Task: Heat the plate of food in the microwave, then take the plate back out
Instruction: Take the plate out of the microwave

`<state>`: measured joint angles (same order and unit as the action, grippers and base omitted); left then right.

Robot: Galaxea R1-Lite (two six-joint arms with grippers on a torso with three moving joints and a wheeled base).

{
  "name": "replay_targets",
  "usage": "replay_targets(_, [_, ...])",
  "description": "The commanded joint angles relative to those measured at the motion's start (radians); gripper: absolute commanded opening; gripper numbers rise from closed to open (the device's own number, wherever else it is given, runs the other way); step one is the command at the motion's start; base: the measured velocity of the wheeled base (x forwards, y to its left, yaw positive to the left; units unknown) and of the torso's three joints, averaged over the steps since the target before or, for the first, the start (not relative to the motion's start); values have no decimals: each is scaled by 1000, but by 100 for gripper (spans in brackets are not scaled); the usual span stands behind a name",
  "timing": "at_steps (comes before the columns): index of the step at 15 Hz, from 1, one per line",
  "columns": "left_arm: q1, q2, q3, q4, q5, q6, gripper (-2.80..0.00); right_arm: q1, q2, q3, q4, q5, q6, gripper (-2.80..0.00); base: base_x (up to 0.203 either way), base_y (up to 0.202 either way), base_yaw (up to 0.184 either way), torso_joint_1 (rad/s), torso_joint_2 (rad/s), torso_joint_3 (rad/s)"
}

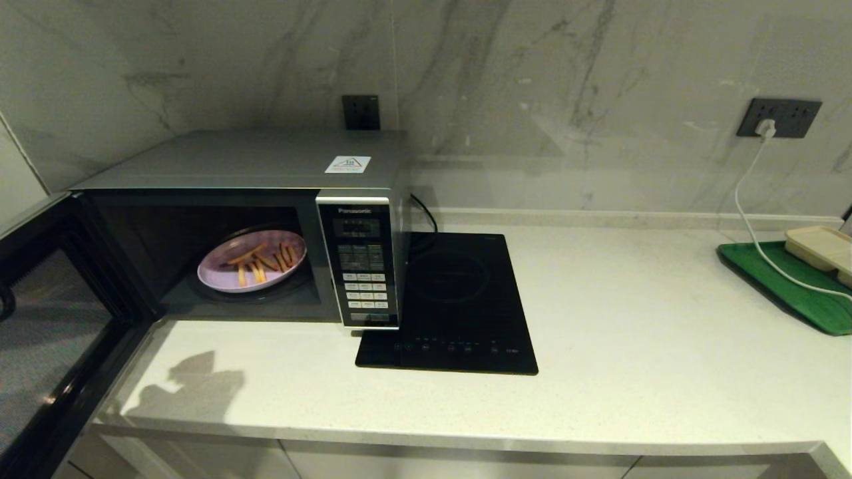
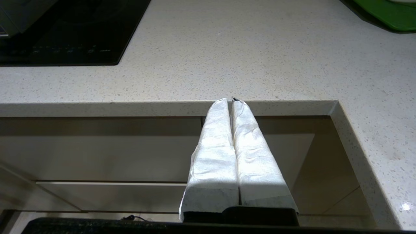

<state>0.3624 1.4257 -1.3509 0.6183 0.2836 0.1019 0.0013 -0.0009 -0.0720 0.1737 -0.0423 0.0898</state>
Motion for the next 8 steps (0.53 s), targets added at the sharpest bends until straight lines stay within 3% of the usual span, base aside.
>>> replay_targets(1, [58,13,11,-17,1,11,-280,0,1,0,1,-1,1,-280,0,0,0,0,0,0])
replay_targets(5, [138,30,34,-64,-37,45,-280,0,1,0,1,-1,1,-280,0,0,0,0,0,0])
replay_targets(8, [132,16,44,-65,-48,50,-280,0,1,0,1,-1,1,-280,0,0,0,0,0,0])
